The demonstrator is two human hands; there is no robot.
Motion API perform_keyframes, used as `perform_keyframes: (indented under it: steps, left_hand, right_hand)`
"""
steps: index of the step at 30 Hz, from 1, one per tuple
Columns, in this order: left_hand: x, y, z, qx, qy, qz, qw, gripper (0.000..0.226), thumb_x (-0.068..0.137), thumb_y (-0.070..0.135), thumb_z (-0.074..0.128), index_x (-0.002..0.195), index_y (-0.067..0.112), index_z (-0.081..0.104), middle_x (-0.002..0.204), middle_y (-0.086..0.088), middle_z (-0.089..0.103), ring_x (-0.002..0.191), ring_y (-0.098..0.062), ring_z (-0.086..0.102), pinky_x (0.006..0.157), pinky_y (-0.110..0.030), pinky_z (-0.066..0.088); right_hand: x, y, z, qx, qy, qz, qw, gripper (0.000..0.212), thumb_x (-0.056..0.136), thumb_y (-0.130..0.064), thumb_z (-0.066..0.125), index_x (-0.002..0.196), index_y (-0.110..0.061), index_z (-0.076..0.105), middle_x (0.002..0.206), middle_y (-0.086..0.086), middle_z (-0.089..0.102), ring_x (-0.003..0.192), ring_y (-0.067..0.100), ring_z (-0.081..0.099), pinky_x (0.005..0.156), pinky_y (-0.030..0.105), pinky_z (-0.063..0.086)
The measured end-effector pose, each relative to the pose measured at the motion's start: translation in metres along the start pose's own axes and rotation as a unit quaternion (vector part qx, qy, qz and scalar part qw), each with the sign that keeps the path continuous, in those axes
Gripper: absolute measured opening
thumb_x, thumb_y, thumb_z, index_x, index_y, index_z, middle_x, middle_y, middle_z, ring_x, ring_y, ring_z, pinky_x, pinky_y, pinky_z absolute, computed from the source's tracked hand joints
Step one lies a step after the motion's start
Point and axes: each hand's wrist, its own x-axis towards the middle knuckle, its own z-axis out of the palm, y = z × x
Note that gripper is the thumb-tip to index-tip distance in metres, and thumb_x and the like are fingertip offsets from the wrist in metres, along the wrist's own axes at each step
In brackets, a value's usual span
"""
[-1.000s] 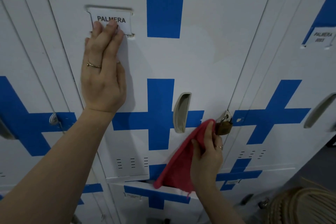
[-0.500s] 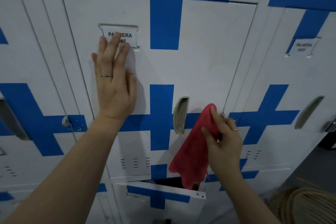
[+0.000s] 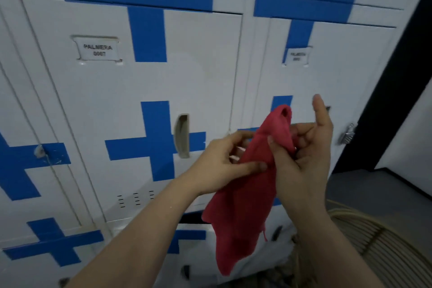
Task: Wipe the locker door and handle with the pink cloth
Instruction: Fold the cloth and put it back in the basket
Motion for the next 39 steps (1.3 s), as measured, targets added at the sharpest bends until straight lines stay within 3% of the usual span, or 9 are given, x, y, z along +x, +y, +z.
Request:
perform_keyframes:
  steps: [4,7,11,14,21,25,28,32,39]
  left_hand:
    - [0.004,-0.002,0.041,0.004,-0.018,0.004,1.000,0.024,0.085,0.005,0.064,0.090,0.028,0.064,0.075,0.013,0.061,0.075,-0.007,0.056,0.072,-0.024,0.051]
    - [0.007,-0.002,0.074,-0.042,-0.043,-0.012,0.998,0.017,0.087,0.007,0.062,0.084,0.024,0.065,0.079,0.005,0.065,0.077,-0.010,0.061,0.075,-0.027,0.052]
    - [0.012,0.000,0.115,-0.176,-0.101,-0.028,0.979,0.012,0.082,0.010,0.060,0.076,0.015,0.051,0.076,0.011,0.065,0.069,-0.006,0.058,0.066,-0.018,0.048]
    - [0.016,0.005,0.145,-0.189,-0.184,-0.032,0.964,0.015,0.076,0.012,0.057,0.069,0.017,0.044,0.061,0.010,0.049,0.055,-0.004,0.044,0.053,-0.014,0.038]
    - [0.028,0.001,0.198,-0.327,-0.316,-0.104,0.884,0.031,0.050,0.015,0.056,0.074,0.016,0.076,0.077,0.005,0.069,0.071,-0.006,0.064,0.070,-0.016,0.051]
    - [0.031,-0.006,0.237,-0.333,-0.318,-0.140,0.877,0.021,0.063,0.030,0.056,0.044,0.022,0.054,0.054,0.001,0.049,0.050,-0.008,0.045,0.053,-0.018,0.038]
    - [0.035,-0.011,0.262,-0.326,-0.343,-0.154,0.867,0.010,0.063,0.029,0.065,0.066,0.020,0.063,0.065,0.001,0.057,0.060,-0.008,0.054,0.060,-0.016,0.047]
    - [0.046,-0.010,0.285,-0.244,-0.355,-0.136,0.892,0.070,0.062,0.034,0.075,0.126,0.033,0.048,0.125,0.004,0.056,0.111,-0.014,0.058,0.096,-0.030,0.048]
    - [0.050,-0.006,0.303,-0.142,-0.426,-0.223,0.865,0.030,0.078,0.050,0.059,0.101,0.031,0.057,0.098,0.001,0.062,0.091,-0.017,0.060,0.075,-0.031,0.049]
  right_hand:
    - [0.004,-0.001,-0.053,-0.046,0.026,0.024,0.998,0.040,0.075,-0.019,0.063,0.102,-0.049,0.060,0.086,0.013,0.056,0.074,0.016,0.054,0.074,0.031,0.050]
    - [0.000,-0.004,-0.097,-0.082,0.032,0.061,0.994,0.019,0.071,-0.020,0.070,0.078,-0.037,0.065,0.089,0.017,0.058,0.079,0.031,0.058,0.072,0.040,0.052]
    - [-0.005,-0.009,-0.157,-0.065,0.017,0.135,0.989,0.026,0.063,-0.008,0.079,0.075,-0.023,0.061,0.090,0.020,0.061,0.079,0.022,0.060,0.068,0.026,0.052]
    - [-0.005,-0.012,-0.201,-0.013,-0.027,0.167,0.986,0.036,0.046,-0.037,0.085,0.073,-0.025,0.064,0.077,0.002,0.065,0.076,0.019,0.063,0.069,0.029,0.053]
    - [-0.003,-0.009,-0.258,0.154,-0.007,0.236,0.960,0.042,0.045,-0.051,0.083,0.069,-0.018,0.071,0.070,-0.004,0.064,0.073,0.010,0.058,0.070,0.020,0.049]
    - [-0.008,-0.006,-0.277,0.024,0.037,0.258,0.965,0.014,0.064,-0.014,0.078,0.067,-0.022,0.066,0.062,-0.010,0.058,0.065,0.007,0.053,0.065,0.021,0.046]
    - [-0.009,-0.006,-0.289,-0.016,0.047,0.280,0.959,0.032,0.074,0.015,0.058,0.080,-0.016,0.064,0.065,-0.008,0.050,0.063,0.004,0.050,0.063,0.020,0.046]
    - [-0.011,-0.006,-0.307,0.076,0.070,0.326,0.940,0.035,0.065,0.016,0.054,0.086,-0.011,0.062,0.067,-0.003,0.050,0.059,0.006,0.052,0.056,0.018,0.048]
    - [-0.008,-0.003,-0.326,0.006,-0.030,0.415,0.909,0.047,0.071,0.022,0.049,0.102,-0.010,0.061,0.094,0.011,0.061,0.077,0.013,0.061,0.067,0.022,0.053]
